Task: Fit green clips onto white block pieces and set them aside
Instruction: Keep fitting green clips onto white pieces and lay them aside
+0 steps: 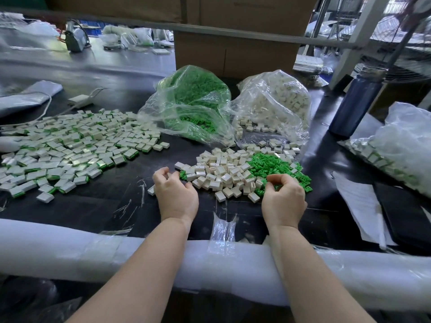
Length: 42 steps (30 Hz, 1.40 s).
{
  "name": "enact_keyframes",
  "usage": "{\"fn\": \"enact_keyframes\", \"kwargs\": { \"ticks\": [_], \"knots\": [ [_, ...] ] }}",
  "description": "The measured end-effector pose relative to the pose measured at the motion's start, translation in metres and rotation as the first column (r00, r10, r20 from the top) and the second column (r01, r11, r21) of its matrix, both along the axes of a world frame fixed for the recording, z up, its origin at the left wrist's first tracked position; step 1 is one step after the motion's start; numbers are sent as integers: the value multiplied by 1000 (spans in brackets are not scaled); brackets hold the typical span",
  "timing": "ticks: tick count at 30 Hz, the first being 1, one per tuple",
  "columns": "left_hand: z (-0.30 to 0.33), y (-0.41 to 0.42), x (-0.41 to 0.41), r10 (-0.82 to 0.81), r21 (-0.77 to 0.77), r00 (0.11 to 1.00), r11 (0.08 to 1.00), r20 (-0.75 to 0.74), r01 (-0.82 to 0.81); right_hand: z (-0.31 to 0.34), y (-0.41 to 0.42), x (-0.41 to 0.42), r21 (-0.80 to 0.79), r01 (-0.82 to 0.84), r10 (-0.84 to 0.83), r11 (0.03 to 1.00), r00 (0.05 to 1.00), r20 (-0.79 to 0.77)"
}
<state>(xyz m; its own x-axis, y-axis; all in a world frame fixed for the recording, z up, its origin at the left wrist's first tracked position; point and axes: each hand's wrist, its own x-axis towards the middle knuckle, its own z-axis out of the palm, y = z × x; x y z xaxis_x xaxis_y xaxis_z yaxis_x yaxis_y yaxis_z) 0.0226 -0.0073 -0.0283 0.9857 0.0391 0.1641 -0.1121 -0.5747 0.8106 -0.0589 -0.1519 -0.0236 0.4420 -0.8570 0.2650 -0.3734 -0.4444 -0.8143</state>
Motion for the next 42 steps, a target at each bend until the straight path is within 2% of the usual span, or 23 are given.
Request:
{"fn": "enact_keyframes", "kwargs": {
  "ticks": [4, 7, 11, 13, 16, 26, 30, 33, 35, 37, 39, 42],
  "knots": [
    [-1, 0, -1, -2, 30, 1000, 1000, 4, 2, 0, -1, 0, -1, 19, -19, 1000, 996, -83],
    [0, 0, -4, -25, 56, 995, 998, 99, 19, -1, -2, -1, -3, 32, -32, 999, 991, -132],
    [-1, -4, -9, -204, 156, 954, 973, 219, 172, -1, -3, 0, -5, 43, -43, 999, 980, -194],
    [-4, -7, -11, -300, 257, 935, 934, 189, 248, -1, -3, 0, -6, 49, -49, 999, 971, -233],
    [-7, -9, -10, -354, 350, 926, 890, 131, 291, 0, -3, 0, 9, 30, -26, 1000, 955, -297],
    [-9, -9, -9, -345, 309, 927, 906, 145, 289, 0, -2, 0, -43, -16, -1, 999, 930, -367],
    [-5, -8, -10, -367, 210, 913, 920, 176, 330, -2, -2, 0, -81, -7, -18, 997, 953, -304],
    [-1, -8, -13, -415, 79, 891, 910, 182, 407, -3, -1, 0, -128, -22, -1, 991, 984, -176],
    [2, -8, -15, -458, 2, 872, 885, 170, 465, -2, 1, 0, -143, -97, 95, 985, 995, -22],
    [2, -7, -16, -495, -73, 858, 859, 137, 507, 0, 5, -1, -122, -238, 251, 964, 962, 110],
    [2, -7, -15, -525, -146, 845, 832, 106, 535, 2, 9, -1, -121, -369, 385, 922, 907, 169],
    [3, -6, -13, -544, -255, 836, 801, 68, 542, 2, 12, 0, -56, -489, 489, 870, 846, 214]
  ]
}}
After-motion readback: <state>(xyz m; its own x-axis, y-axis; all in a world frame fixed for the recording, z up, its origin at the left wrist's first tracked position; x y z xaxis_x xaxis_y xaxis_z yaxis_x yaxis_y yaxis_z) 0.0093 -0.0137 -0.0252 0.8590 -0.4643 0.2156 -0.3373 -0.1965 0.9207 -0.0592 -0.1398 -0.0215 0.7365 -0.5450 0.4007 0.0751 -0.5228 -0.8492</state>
